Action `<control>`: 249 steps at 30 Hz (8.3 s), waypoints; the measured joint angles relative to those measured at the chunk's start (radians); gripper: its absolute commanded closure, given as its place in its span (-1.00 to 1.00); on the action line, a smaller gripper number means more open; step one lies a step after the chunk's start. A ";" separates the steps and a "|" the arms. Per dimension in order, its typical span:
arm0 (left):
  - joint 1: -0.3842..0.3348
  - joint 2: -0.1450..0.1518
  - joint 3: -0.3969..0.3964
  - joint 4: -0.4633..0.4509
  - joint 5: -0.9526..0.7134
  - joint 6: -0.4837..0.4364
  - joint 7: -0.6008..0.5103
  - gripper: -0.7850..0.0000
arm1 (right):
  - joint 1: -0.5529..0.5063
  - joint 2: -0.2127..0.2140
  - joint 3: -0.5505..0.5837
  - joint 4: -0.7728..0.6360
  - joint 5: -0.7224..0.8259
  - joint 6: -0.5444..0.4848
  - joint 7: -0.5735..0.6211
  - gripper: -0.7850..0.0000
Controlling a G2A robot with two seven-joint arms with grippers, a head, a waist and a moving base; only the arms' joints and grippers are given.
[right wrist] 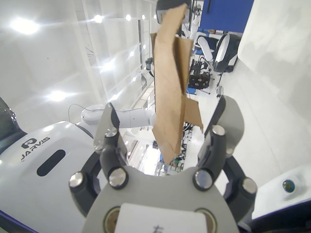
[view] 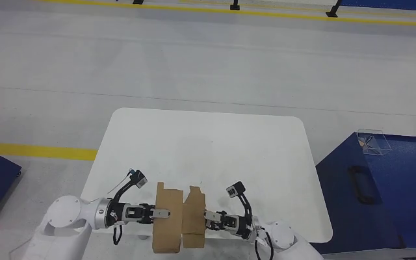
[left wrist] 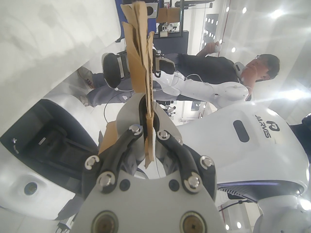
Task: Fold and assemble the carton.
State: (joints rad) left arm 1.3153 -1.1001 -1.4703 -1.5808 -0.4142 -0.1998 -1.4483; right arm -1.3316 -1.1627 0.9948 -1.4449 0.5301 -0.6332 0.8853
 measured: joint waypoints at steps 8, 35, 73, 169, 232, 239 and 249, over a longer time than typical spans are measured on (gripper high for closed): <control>-0.003 -0.049 0.150 0.039 -0.202 -0.339 0.314 1.00 | -0.098 0.027 0.177 -0.112 0.014 -0.188 -0.097 -1.00; -0.148 -0.153 0.437 0.248 -0.514 -0.546 0.374 1.00 | -0.083 -0.005 0.094 -0.096 -0.192 -0.269 -0.253 0.09; -0.145 -0.156 0.293 0.310 -0.583 -0.498 0.326 -1.00 | -0.126 0.012 0.225 -0.073 -0.037 -0.178 -0.329 1.00; -0.351 -0.054 0.231 0.250 0.061 -0.170 0.119 -1.00 | -0.234 0.078 0.396 -0.468 -0.648 0.169 -0.224 1.00; -0.313 0.001 0.360 -0.002 0.570 0.023 0.291 1.00 | -0.133 0.081 0.250 -0.442 -0.597 0.153 -0.217 1.00; -0.288 0.009 0.338 -0.016 0.531 -0.014 0.308 1.00 | -0.138 0.080 0.252 -0.426 -0.608 0.159 -0.267 -1.00; -0.295 0.008 0.327 0.021 0.424 0.009 0.332 1.00 | -0.165 0.082 0.307 -0.417 -0.536 0.147 -0.346 -1.00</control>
State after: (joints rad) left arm 1.0204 -1.0924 -1.1431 -1.5599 0.0093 -0.1907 -1.1160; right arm -1.4962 -1.0809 1.3021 -1.8615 -0.0060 -0.4863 0.5390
